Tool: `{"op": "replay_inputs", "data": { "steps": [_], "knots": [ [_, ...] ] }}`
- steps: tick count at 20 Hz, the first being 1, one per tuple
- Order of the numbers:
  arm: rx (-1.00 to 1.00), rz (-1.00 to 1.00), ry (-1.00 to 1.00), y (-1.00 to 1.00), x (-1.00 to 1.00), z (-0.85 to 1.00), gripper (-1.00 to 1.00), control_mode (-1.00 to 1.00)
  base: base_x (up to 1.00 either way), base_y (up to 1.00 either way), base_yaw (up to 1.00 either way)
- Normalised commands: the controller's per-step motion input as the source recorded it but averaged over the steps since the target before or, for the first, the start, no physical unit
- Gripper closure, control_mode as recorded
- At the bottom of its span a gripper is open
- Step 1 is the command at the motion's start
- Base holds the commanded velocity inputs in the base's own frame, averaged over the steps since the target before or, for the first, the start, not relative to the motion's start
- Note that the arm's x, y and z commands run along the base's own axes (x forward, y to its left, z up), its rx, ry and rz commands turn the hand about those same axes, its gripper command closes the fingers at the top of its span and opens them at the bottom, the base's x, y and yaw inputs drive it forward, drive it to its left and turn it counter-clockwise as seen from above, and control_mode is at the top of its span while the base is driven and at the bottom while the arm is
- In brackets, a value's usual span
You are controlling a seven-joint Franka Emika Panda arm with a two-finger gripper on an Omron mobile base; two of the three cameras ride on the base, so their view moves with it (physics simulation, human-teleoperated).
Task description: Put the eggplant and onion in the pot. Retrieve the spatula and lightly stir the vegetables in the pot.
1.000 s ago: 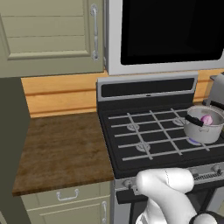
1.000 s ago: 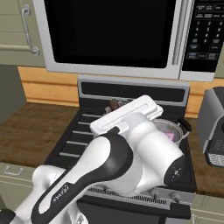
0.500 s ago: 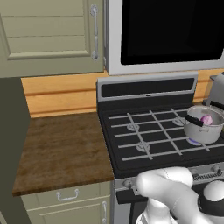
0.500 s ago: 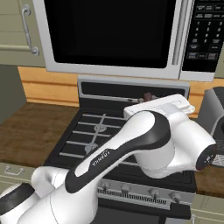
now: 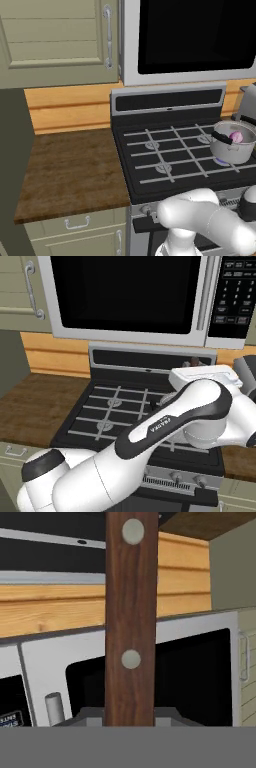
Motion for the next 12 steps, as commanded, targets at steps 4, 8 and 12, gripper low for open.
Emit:
{"op": "replay_inputs", "data": {
  "steps": [4, 8, 12],
  "knots": [
    [0.00, 0.00, 0.00, -0.32, 0.57, -0.28, 1.00, -1.00, 0.00, 0.00, 0.00],
    [0.00, -0.09, 0.00, -0.19, 0.71, -0.32, 1.00, -1.00, 0.00, 0.00, 0.00],
    [0.00, -0.08, 0.03, -0.26, 0.67, -0.29, 1.00, -1.00, 0.00, 0.00, 0.00]
  ]
}}
